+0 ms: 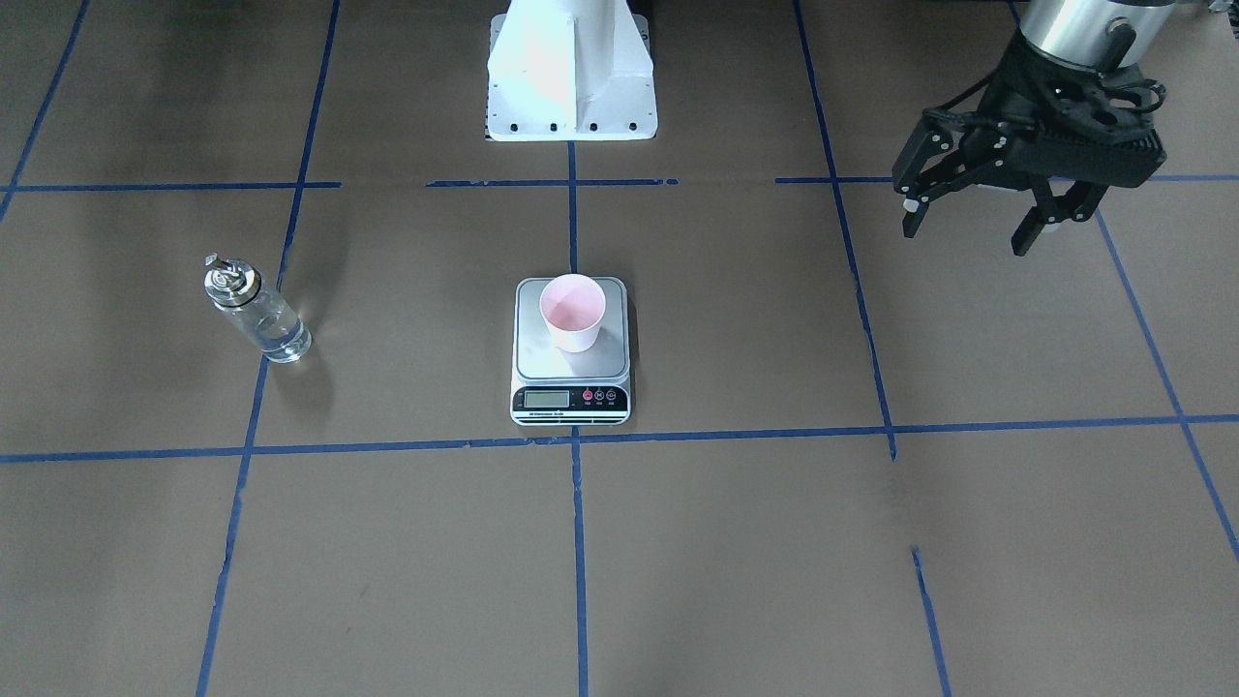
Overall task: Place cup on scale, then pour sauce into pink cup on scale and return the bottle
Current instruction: 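Lift the left gripper away from the cup and retract it, then move the right gripper toward the glass sauce dispenser bottle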
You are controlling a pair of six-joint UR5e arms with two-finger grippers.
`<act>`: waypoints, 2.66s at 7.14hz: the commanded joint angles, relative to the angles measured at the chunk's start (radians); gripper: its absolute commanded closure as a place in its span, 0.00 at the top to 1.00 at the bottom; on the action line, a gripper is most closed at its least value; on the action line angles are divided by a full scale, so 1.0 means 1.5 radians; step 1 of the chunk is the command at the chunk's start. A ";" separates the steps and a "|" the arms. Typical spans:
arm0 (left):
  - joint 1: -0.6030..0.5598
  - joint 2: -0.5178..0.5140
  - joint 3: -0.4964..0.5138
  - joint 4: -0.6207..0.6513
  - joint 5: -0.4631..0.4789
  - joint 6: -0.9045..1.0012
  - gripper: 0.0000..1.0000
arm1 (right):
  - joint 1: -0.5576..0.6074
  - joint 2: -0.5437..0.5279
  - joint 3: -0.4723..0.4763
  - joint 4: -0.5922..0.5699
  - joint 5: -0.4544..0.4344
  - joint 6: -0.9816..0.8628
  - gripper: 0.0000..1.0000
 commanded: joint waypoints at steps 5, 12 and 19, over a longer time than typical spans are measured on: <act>-0.195 0.125 0.039 -0.050 -0.047 0.312 1.00 | -0.221 -0.025 0.100 0.104 -0.128 0.321 1.00; -0.202 0.173 0.088 -0.067 -0.041 0.316 1.00 | -0.629 -0.066 0.203 0.139 -0.611 0.577 1.00; -0.203 0.173 0.081 -0.068 -0.044 0.316 1.00 | -0.837 -0.149 -0.044 0.528 -1.036 0.556 1.00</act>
